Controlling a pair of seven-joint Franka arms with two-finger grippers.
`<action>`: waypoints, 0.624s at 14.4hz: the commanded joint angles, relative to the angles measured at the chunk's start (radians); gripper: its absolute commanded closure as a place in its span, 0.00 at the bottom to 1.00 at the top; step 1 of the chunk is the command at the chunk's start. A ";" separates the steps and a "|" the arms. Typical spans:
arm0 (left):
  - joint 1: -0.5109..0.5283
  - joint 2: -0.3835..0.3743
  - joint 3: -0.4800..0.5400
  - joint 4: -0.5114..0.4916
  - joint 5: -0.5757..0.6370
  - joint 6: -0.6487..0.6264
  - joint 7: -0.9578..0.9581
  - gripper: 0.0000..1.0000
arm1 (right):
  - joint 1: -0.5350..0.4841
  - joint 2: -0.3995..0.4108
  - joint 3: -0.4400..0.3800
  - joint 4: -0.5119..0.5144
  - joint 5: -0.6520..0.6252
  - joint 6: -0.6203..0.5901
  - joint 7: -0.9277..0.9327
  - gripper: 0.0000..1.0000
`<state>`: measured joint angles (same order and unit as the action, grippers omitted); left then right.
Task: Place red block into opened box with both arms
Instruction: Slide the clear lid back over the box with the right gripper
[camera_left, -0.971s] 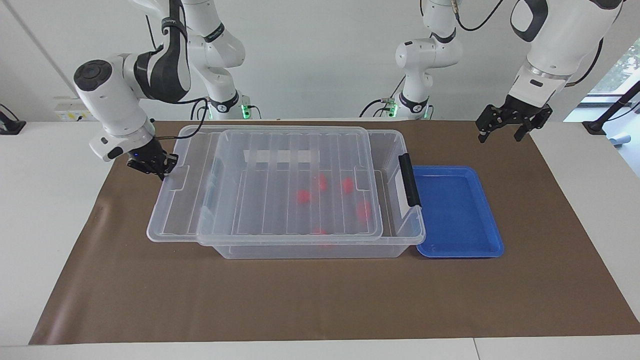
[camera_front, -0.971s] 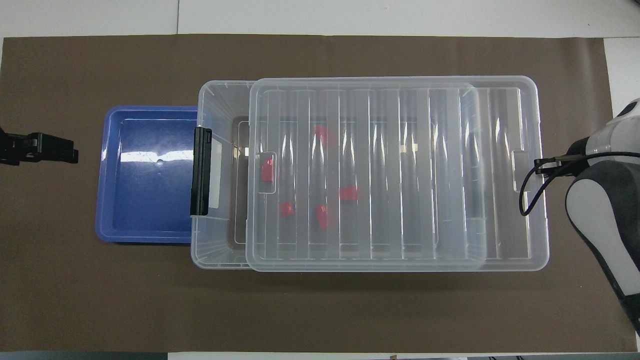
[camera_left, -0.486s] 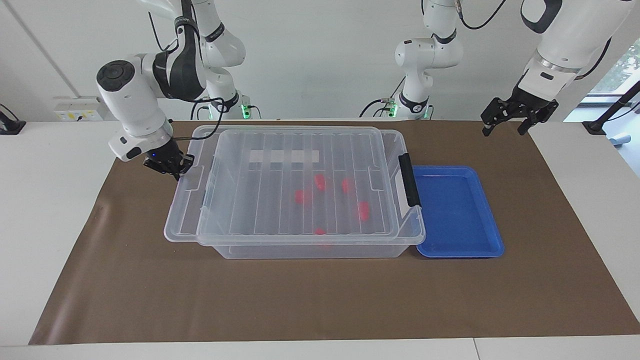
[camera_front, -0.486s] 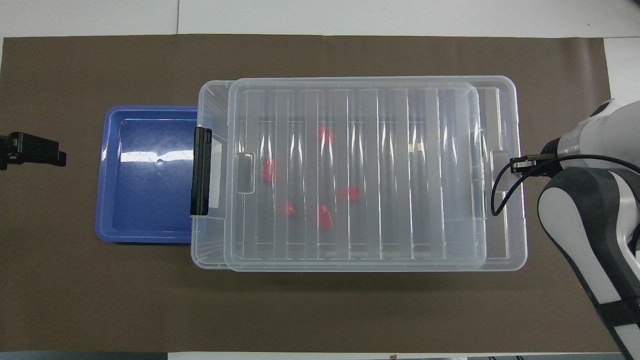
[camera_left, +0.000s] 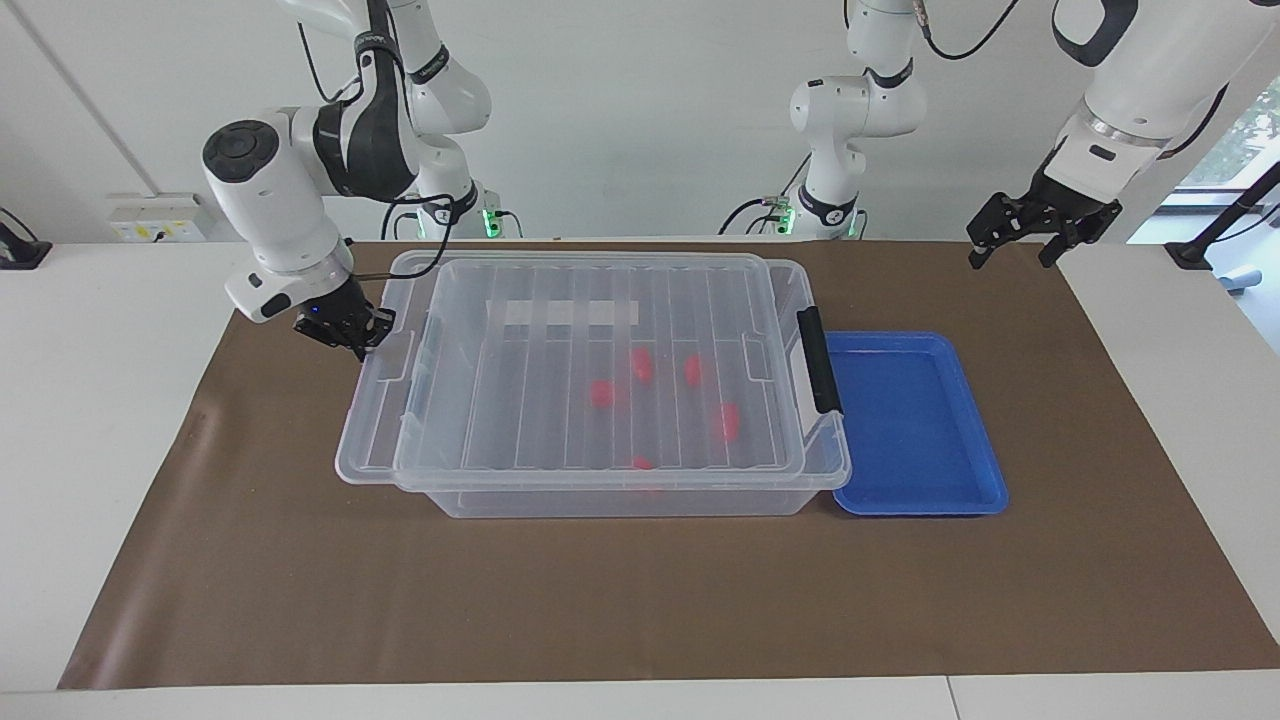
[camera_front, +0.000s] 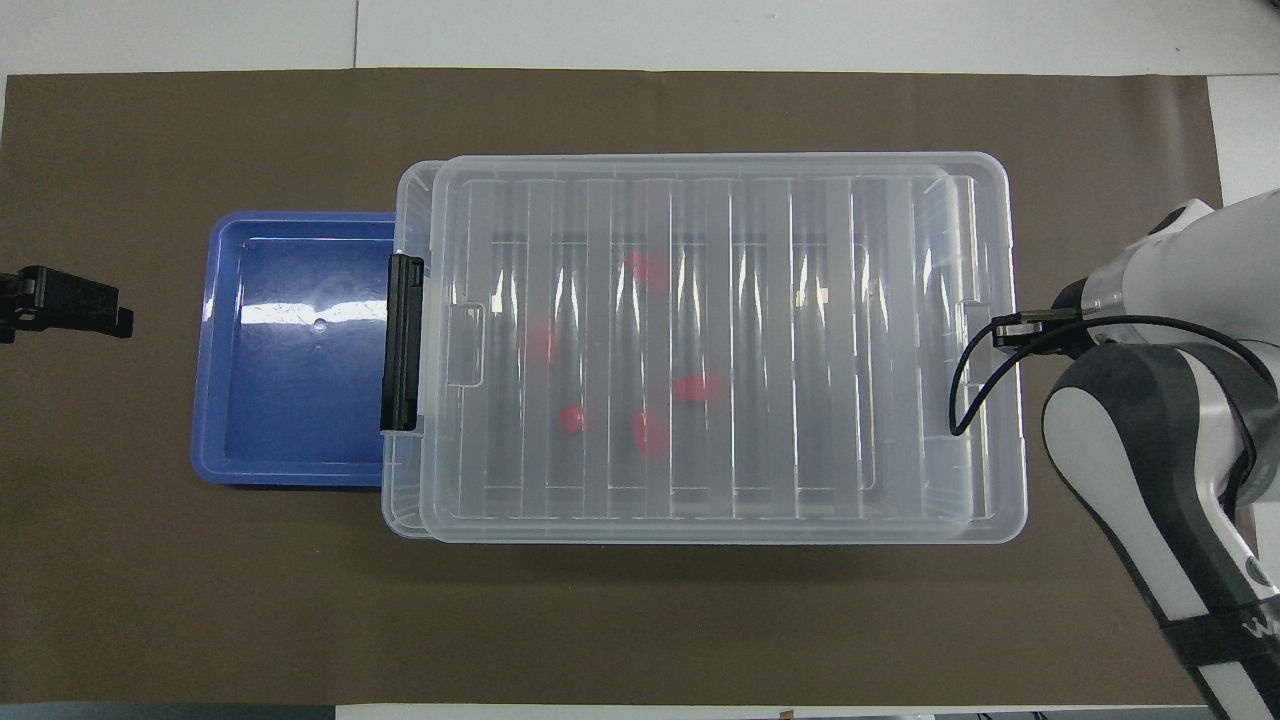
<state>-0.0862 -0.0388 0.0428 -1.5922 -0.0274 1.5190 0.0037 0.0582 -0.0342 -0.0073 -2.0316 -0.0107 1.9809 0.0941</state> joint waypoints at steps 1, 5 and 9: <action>-0.007 0.022 -0.003 0.043 -0.008 -0.037 0.013 0.00 | 0.032 -0.021 0.006 -0.022 0.012 -0.002 0.051 1.00; -0.007 0.016 -0.004 0.035 -0.009 -0.033 0.015 0.00 | 0.058 -0.021 0.006 -0.022 0.012 0.001 0.087 1.00; 0.005 0.011 -0.020 0.029 -0.009 -0.037 0.015 0.00 | 0.058 -0.021 0.006 -0.021 0.012 -0.001 0.084 1.00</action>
<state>-0.0869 -0.0364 0.0326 -1.5877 -0.0274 1.5145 0.0040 0.1183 -0.0357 -0.0049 -2.0343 -0.0097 1.9809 0.1664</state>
